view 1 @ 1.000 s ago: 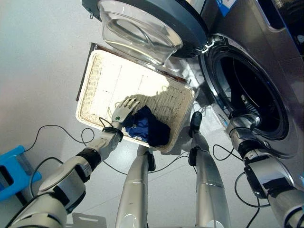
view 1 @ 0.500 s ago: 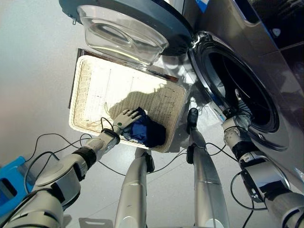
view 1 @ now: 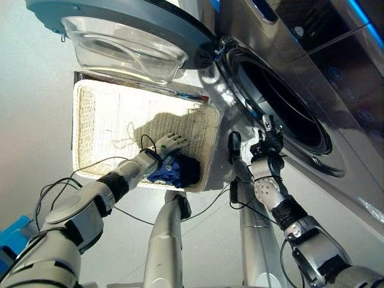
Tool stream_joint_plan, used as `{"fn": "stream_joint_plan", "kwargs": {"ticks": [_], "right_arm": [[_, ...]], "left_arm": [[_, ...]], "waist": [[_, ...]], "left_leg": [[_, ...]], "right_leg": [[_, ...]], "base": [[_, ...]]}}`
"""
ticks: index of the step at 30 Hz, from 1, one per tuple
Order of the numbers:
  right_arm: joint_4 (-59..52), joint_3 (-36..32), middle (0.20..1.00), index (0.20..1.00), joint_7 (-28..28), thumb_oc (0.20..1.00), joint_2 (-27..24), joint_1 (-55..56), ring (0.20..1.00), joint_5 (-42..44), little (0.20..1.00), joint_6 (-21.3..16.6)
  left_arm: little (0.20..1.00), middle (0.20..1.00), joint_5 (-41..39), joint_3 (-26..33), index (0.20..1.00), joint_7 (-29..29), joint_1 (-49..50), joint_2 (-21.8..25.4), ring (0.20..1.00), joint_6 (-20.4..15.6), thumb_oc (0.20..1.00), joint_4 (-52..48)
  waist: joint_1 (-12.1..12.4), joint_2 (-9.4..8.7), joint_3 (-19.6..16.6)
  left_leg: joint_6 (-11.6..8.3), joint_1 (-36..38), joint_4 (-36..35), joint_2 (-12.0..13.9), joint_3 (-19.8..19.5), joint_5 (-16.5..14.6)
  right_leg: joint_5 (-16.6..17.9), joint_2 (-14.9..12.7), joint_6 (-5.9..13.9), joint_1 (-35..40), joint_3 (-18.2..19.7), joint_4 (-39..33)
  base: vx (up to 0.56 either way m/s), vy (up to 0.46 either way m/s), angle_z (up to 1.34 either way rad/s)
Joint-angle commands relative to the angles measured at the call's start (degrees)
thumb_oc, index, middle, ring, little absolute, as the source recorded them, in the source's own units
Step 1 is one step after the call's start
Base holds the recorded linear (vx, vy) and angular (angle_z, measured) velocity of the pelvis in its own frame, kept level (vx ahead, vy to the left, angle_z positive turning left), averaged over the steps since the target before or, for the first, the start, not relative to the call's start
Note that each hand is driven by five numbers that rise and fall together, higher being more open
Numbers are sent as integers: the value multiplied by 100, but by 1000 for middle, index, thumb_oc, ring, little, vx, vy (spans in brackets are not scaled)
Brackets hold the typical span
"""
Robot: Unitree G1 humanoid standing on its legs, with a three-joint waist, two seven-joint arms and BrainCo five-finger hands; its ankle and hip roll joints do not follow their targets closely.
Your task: Put the clothes into the washing machine.
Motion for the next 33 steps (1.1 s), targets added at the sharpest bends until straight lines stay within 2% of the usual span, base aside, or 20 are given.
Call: {"fn": "stream_joint_plan", "kwargs": {"ticks": [1, 4, 5, 8, 14, 17, 20, 27, 33], "right_arm": [[-643, 122, 1000, 1000, -7, 1000, 158, 99, 1000, -370, 1000, -204], [-741, 166, 1000, 1000, 57, 1000, 228, 149, 1000, -375, 1000, -218], [-781, 176, 1000, 1000, 97, 1000, 260, 154, 1000, -336, 1000, -221], [-786, 207, 1000, 1000, 118, 1000, 295, 135, 1000, -356, 1000, -291], [-780, 152, 1000, 1000, 28, 1000, 326, 120, 1000, -340, 1000, -304], [-677, 53, 1000, 1000, 74, 1000, 294, 86, 1000, -99, 1000, -289], [-593, 14, 1000, 1000, 115, 1000, 255, 74, 1000, 62, 1000, -292], [-465, -28, 1000, 1000, 237, 1000, 253, 70, 1000, 363, 1000, -388], [-420, -138, 1000, 1000, 281, 1000, 266, 42, 1000, 487, 1000, -476]], "left_arm": [[1000, 1000, 333, 176, 1000, -238, 158, 132, 1000, 106, 1000, -47], [1000, 1000, 464, 205, 1000, -524, 180, 112, 1000, 214, 1000, 16], [1000, 1000, 541, 206, 1000, -819, 188, 89, 1000, 293, 1000, 68], [1000, 1000, 506, 152, 1000, -1192, 209, 41, 1000, 438, 1000, 227], [1000, 1000, 425, 111, 1000, -1564, 234, -9, 1000, 276, 1000, 425], [1000, 1000, 436, 23, 1000, -1938, 249, 22, 1000, 134, 1000, 570], [1000, 1000, 596, -73, 1000, -2089, 248, 92, 1000, 3, 1000, 560], [1000, 1000, 935, -174, 1000, -2020, 260, 119, 1000, -107, 1000, 645], [1000, 1000, 1210, -230, 1000, -2074, 242, 97, 1000, -80, 1000, 608]], "waist": [[53, -117, -90], [52, -163, -90], [56, -184, -90], [67, -215, -90], [106, -246, -90], [128, -263, -90], [143, -268, -90], [181, -280, -90], [216, -305, -90]], "left_leg": [[-264, -416, 332, -50, 124, 15], [-259, -440, 334, -34, 109, 20], [-256, -460, 340, -24, 100, 23], [-259, -497, 355, -7, 70, 21], [-252, -526, 385, 12, 24, 9], [-247, -491, 393, 22, 9, -15], [-256, -508, 426, 32, -10, -28], [-258, -571, 427, 50, -35, -38], [-265, -690, 437, 66, -79, -31]], "right_leg": [[-215, 83, 654, 157, -287, 312], [-213, 90, 667, 142, -305, 325], [-211, 87, 674, 131, -314, 329], [-209, 79, 686, 116, -328, 331], [-195, 45, 713, 91, -353, 358], [-195, 1, 743, 121, -407, 368], [-203, -26, 751, 121, -428, 387], [-198, -64, 769, 63, -455, 396], [-182, -73, 775, -53, -470, 424]], "base": [[0, 0, 0], [0, 0, 0], [0, 0, 0], [-5, -25, 2], [-1, -45, 6], [0, -14, 0], [0, 0, 0], [-1, -8, 4], [2, -3, 4]]}}
